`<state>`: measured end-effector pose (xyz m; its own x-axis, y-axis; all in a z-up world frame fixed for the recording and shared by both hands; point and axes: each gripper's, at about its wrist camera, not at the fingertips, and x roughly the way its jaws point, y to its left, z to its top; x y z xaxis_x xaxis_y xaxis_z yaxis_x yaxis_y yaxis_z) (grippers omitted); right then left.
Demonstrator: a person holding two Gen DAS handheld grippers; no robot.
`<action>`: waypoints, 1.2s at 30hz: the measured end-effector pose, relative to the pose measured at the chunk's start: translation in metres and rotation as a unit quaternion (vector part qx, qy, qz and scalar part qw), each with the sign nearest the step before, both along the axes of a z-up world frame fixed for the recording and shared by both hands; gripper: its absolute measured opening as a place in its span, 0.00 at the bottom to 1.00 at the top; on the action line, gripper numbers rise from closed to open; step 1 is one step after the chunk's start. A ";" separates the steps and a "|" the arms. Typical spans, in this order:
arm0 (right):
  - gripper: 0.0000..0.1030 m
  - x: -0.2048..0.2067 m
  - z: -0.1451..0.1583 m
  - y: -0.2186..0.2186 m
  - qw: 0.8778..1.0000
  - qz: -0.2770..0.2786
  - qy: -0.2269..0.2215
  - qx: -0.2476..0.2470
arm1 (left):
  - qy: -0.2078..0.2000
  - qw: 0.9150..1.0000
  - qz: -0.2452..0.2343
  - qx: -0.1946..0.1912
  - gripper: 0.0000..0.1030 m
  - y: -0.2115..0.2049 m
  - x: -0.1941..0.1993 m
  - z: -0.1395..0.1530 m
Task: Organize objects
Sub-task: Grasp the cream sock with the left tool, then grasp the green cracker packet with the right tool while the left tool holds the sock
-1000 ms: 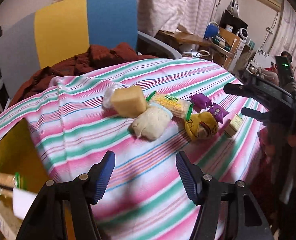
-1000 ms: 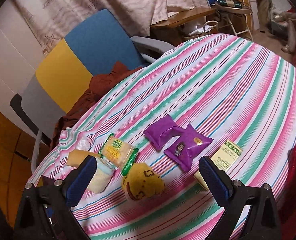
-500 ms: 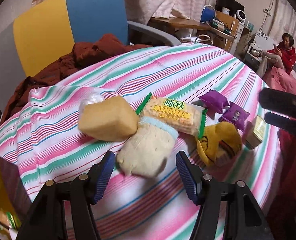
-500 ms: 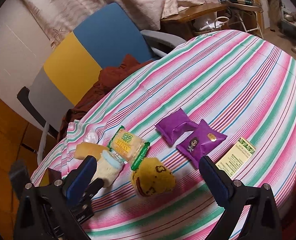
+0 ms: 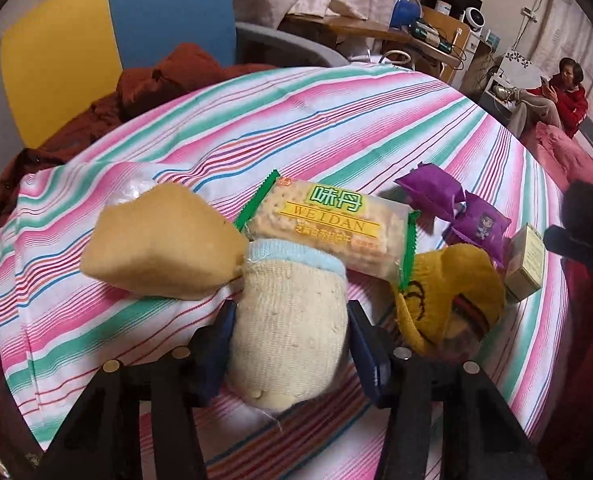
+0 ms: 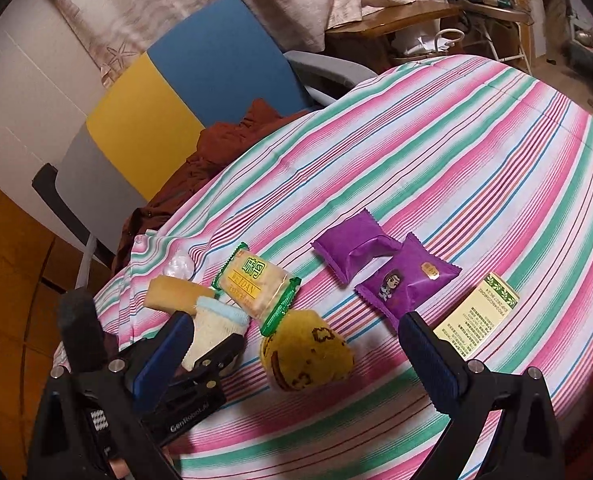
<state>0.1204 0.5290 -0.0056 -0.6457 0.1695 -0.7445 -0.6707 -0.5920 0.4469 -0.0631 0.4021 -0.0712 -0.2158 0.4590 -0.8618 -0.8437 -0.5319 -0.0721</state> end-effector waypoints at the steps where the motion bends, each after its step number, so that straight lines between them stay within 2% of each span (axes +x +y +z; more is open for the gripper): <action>1: 1.00 0.000 0.000 0.000 1.000 0.001 0.000 0.000 | -0.006 1.000 0.008 0.006 0.52 -0.005 0.003 0.000; 8: 1.00 -0.001 -0.001 -0.001 1.000 0.006 -0.004 -0.001 | 0.005 0.999 0.038 0.028 0.52 -0.051 0.040 -0.001; 16: 1.00 -0.009 -0.001 -0.008 0.999 0.028 -0.013 0.006 | -0.008 0.996 0.062 0.063 0.52 -0.102 0.067 -0.001; 21: 1.00 -0.016 -0.001 -0.015 0.998 0.048 -0.022 0.018 | -0.007 0.996 0.055 0.066 0.52 -0.104 0.068 -0.004; 25: 0.98 -0.019 -0.008 -0.014 0.998 0.048 -0.038 0.006 | 0.027 0.998 0.037 0.052 0.52 -0.096 0.074 -0.008; 28: 0.94 -0.019 -0.014 -0.012 0.998 0.043 -0.050 -0.003 | 0.019 0.997 0.036 0.058 0.52 -0.099 0.073 -0.007; 36: 0.94 -0.021 -0.021 -0.009 0.996 0.036 -0.076 -0.003 | 0.004 0.996 0.034 0.079 0.52 -0.105 0.071 -0.009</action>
